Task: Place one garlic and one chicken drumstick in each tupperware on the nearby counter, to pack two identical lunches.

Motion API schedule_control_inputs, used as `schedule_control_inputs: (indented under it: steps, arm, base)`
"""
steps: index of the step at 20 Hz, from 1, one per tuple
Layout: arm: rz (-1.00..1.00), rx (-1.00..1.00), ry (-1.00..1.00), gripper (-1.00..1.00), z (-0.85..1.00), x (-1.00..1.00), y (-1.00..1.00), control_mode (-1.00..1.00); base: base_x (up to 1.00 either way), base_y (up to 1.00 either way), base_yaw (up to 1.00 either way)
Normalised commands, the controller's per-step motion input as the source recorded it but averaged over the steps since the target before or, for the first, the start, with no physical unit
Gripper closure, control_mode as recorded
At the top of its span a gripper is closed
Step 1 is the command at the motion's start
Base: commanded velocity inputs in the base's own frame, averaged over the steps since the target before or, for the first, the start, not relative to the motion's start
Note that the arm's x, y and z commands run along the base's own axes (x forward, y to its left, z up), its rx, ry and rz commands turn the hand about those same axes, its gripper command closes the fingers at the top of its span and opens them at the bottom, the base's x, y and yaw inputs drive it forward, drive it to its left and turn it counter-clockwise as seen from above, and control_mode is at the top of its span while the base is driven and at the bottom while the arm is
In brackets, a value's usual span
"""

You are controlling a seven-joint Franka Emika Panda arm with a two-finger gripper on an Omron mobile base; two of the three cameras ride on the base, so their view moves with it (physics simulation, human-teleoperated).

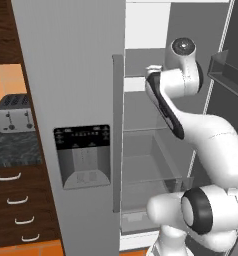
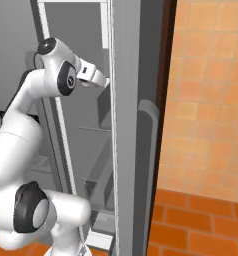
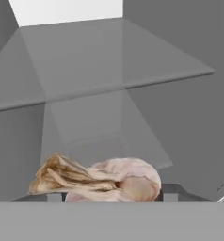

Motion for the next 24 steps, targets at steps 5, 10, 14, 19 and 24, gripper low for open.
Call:
schedule_control_inputs:
  steps: [5, 10, 14, 19, 24]
  arm:
    - [0.00, 0.00, 0.01, 1.00, -0.44, -1.00, -0.08, -1.00]
    - [0.00, 0.00, 0.07, 1.00, -0.39, -1.00, -0.06, -1.00]
    - [0.01, 0.00, 0.10, 1.00, -0.38, -0.75, 0.01, 1.00]
    - [0.00, 0.00, 0.00, 1.00, 0.00, 0.00, 0.00, 1.00]
    - [0.00, 0.00, 0.00, 1.00, 0.00, 0.00, 0.00, 1.00]
  base:
    - [0.00, 0.00, 0.00]
    - [0.00, 0.00, 0.00]
    - [-0.25, 0.02, 0.01]
    - [-0.63, 0.60, 0.11]
    - [0.06, 1.00, 0.21]
